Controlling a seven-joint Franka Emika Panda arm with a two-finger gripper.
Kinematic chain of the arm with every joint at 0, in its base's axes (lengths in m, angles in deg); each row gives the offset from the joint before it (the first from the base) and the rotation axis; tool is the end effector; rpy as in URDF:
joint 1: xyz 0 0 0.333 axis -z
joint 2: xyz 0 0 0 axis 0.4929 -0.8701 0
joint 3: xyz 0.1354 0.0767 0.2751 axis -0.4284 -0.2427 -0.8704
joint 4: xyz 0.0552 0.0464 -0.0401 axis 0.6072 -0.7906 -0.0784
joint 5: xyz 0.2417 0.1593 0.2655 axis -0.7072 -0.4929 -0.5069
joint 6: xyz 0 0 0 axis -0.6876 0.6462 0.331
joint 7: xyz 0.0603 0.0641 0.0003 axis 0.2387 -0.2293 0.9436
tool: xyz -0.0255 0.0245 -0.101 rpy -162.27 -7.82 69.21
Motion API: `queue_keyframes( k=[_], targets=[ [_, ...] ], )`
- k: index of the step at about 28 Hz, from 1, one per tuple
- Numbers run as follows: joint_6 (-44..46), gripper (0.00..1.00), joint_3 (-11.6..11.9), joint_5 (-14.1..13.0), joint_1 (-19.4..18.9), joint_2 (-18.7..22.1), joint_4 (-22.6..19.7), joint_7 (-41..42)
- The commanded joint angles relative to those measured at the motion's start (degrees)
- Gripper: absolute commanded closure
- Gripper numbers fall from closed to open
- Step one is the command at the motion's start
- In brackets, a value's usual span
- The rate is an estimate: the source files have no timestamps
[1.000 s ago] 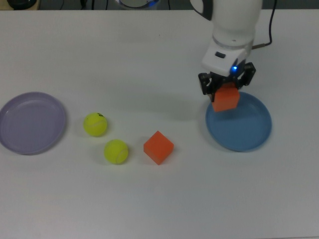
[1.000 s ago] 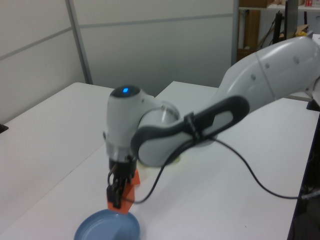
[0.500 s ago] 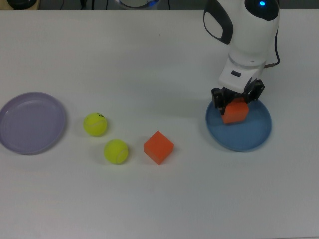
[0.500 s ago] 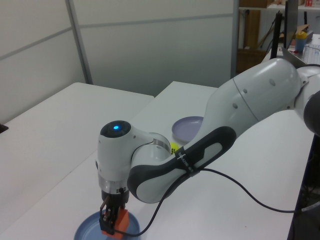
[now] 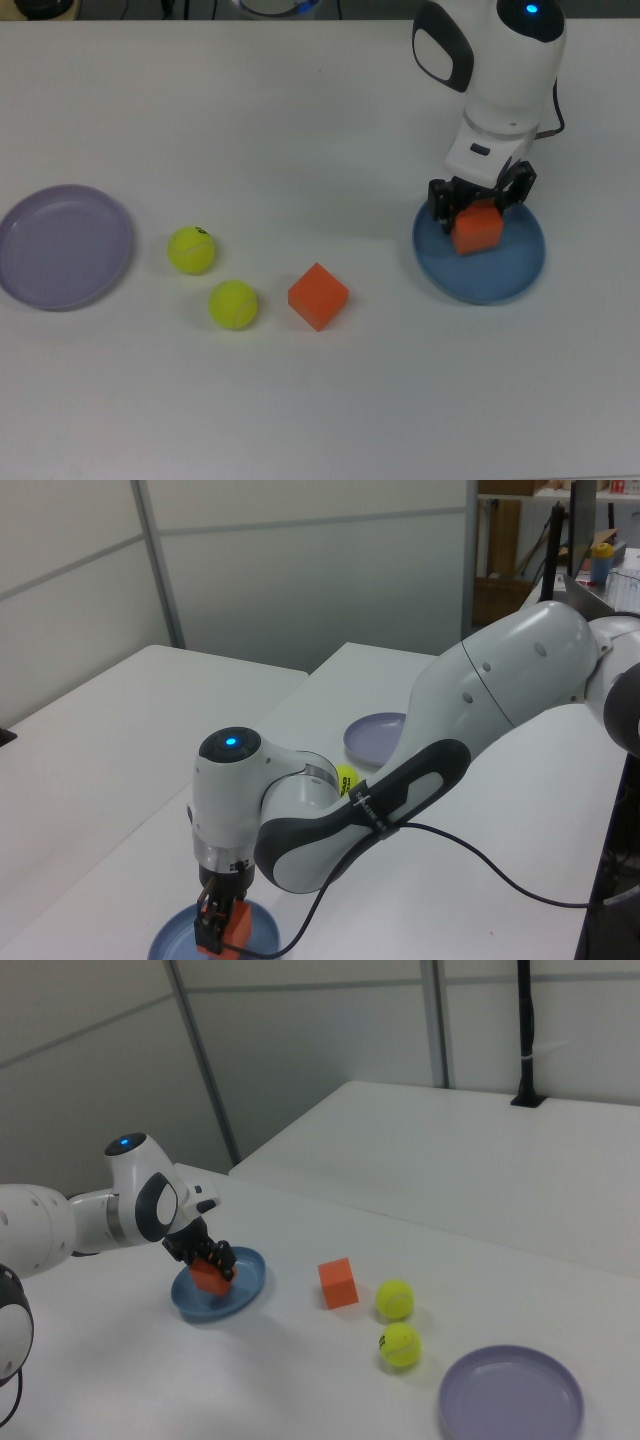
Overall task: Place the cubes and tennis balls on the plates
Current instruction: 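Lower the cube onto the blue plate and open the gripper, then move to the second orange cube and grasp it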
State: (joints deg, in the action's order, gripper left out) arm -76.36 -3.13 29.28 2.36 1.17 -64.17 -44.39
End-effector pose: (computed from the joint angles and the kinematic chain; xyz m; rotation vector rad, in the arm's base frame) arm 0.5526 0.4256 0.3526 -3.0067 -0.6423 -0.3335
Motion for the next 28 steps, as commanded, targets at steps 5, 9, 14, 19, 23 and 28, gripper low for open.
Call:
queue_keyframes(
  k=[5,9,14,19,23,28],
  targets=[
    [0.04,0.00,-0.09,1.17,-0.07,1.51,1.18,-2.59],
    [0.04,0.00,-0.01,0.21,1.15,3.01,1.26,-6.01],
    [1.36,0.00,0.70,0.03,3.26,3.27,2.85,-6.72],
    [5.31,0.00,0.87,-1.02,6.95,3.27,5.12,-9.43],
    [6.46,0.00,2.10,-1.73,7.84,3.36,5.75,-11.29],
    [6.46,0.00,4.65,-1.46,8.28,3.27,5.75,-3.50]
  ],
)
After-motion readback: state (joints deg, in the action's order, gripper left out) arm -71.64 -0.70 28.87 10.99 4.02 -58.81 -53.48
